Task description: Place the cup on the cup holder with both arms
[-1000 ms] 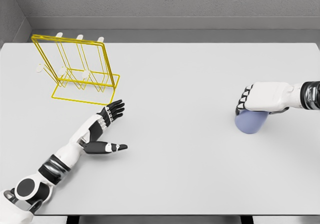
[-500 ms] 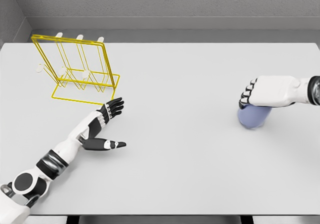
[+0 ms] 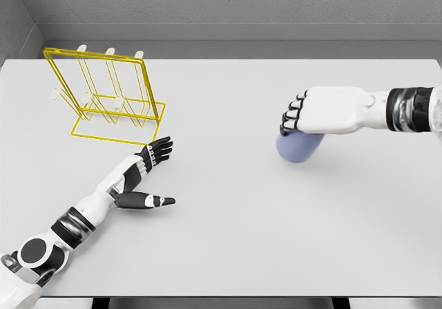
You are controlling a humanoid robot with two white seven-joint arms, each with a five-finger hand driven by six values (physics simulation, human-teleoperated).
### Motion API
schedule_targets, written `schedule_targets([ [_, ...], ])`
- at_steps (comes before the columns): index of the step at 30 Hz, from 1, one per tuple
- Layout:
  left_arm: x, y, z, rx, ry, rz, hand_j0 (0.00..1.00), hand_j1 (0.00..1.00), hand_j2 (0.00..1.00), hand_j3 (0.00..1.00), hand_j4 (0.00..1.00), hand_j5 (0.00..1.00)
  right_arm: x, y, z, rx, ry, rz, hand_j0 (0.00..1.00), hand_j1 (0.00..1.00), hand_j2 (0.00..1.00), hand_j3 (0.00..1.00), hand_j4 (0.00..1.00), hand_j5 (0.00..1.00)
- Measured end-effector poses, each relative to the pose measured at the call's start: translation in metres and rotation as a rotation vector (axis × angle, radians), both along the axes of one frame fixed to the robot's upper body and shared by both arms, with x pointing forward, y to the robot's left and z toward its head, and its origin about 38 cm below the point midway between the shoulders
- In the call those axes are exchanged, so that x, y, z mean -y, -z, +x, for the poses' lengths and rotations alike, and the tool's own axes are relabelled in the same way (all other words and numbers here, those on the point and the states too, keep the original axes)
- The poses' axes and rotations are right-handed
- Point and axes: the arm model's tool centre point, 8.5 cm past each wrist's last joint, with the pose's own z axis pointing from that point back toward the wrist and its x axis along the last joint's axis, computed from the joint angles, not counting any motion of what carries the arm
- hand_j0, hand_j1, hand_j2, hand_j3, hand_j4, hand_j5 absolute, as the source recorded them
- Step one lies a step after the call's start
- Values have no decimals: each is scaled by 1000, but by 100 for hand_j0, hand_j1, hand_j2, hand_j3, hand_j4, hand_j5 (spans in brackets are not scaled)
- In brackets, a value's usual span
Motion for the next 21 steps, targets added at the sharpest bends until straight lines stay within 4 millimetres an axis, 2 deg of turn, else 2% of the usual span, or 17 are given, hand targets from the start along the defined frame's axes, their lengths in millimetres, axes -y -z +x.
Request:
schedule_targets([
  [4,0,0,0,1,0,0,100,100,100,100,100,100,-27,3,-1,-9,-57,41,52,52,52,52,52,52],
  [8,0,-1,0,2,0,-1,100,100,100,100,100,100,-45,8,-4,-24,-98,64,52,52,52,52,52,52],
  [21,1,0,0,0,1,-2,100,100,100,100,100,100,-79,22,-12,-66,-173,98,53,53,53,53,53,53],
])
